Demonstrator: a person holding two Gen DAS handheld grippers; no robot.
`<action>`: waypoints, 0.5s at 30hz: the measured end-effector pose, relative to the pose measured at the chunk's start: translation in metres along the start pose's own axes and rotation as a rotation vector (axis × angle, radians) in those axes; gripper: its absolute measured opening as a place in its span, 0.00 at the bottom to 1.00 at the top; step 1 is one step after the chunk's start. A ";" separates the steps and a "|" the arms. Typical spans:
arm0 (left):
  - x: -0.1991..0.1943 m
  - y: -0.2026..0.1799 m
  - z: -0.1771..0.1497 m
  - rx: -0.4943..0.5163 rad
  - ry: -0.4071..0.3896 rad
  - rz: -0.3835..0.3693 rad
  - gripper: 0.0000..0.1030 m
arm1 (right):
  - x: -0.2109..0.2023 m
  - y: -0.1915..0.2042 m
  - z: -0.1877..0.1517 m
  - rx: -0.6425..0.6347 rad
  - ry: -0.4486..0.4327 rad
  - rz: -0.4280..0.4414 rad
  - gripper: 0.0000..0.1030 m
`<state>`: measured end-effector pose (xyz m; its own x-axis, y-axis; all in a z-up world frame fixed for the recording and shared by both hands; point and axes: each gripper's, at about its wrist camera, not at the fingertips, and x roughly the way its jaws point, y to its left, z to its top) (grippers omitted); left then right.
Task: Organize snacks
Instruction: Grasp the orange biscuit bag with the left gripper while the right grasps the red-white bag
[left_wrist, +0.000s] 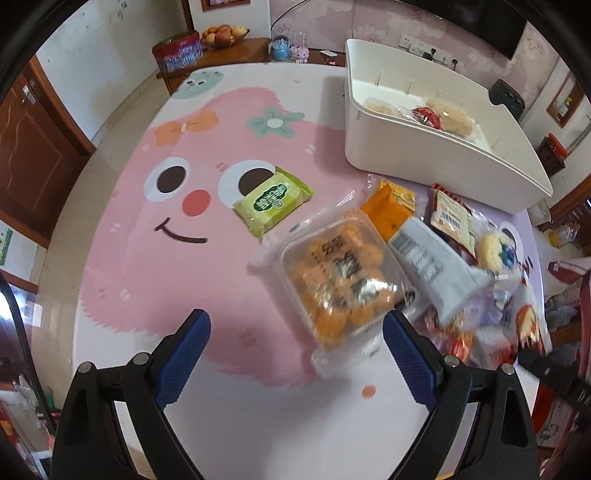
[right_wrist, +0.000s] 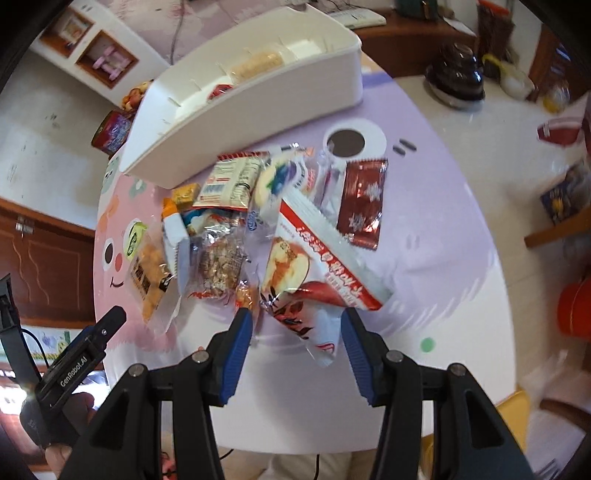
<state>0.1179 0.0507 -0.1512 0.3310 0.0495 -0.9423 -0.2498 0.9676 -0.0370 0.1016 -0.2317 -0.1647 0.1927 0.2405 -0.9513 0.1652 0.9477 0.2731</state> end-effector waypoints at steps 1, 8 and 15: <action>0.004 -0.001 0.003 -0.007 0.005 -0.007 0.91 | 0.005 0.000 0.002 0.012 0.007 0.005 0.49; 0.045 -0.003 0.029 -0.093 0.080 -0.032 0.91 | 0.028 -0.002 0.013 0.071 0.028 -0.015 0.49; 0.071 -0.010 0.043 -0.158 0.132 -0.055 0.92 | 0.043 -0.006 0.021 0.091 0.036 -0.061 0.54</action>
<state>0.1830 0.0552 -0.2036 0.2282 -0.0452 -0.9726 -0.3780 0.9165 -0.1312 0.1291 -0.2310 -0.2042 0.1449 0.1921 -0.9706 0.2629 0.9382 0.2250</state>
